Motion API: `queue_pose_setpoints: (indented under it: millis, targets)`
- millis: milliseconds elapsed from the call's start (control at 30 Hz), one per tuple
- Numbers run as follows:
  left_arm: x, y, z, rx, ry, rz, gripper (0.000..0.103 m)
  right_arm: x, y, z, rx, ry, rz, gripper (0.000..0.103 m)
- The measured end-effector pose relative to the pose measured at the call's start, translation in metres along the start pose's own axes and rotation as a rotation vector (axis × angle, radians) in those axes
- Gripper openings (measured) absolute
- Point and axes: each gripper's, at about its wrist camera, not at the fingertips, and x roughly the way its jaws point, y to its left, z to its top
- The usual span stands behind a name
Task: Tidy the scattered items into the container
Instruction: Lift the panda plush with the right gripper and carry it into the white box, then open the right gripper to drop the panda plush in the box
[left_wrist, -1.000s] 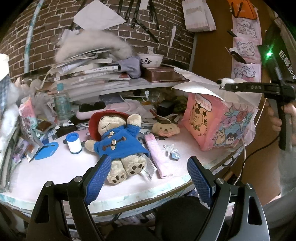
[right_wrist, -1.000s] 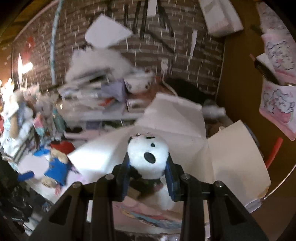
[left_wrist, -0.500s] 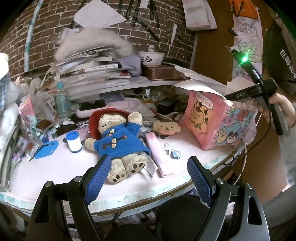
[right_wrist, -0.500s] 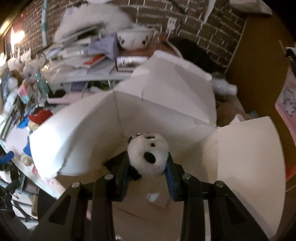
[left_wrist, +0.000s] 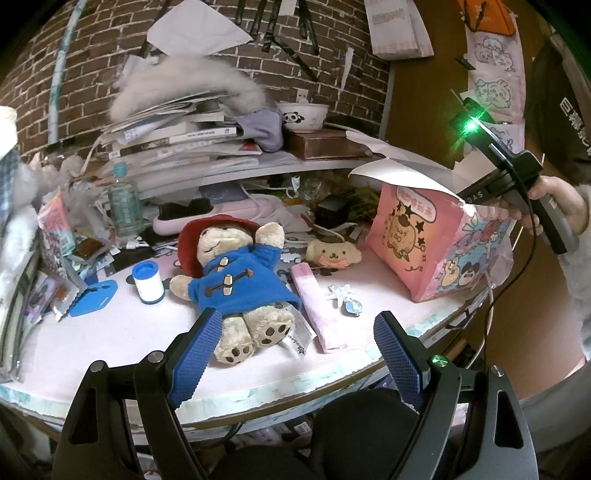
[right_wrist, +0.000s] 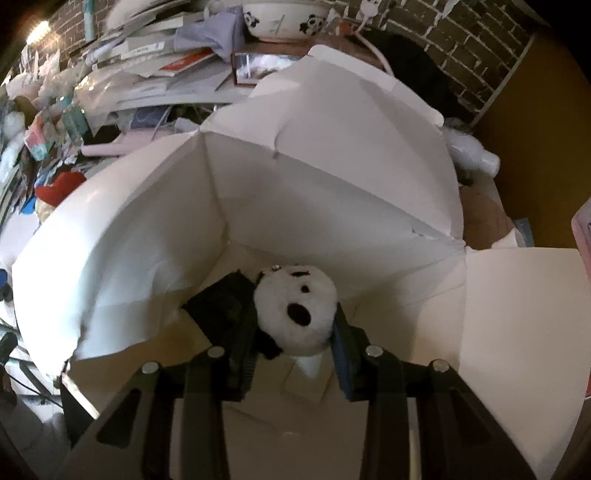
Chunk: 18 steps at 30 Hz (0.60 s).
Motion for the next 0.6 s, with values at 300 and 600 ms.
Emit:
queue_pose_setpoints:
  millis: [300,600]
  targets:
    - [-0.0017,0.001,0.0011,-0.001,-0.004,0.007,0.082,-0.0006,0.0015,-0.0003,0.001,-0.004,0.003,0.037]
    - [-0.0022,0.0011,0.0011,-0.001,-0.005,0.008,0.082,-0.0088,0.008,0.0017,0.007,-0.038,0.076,0.07]
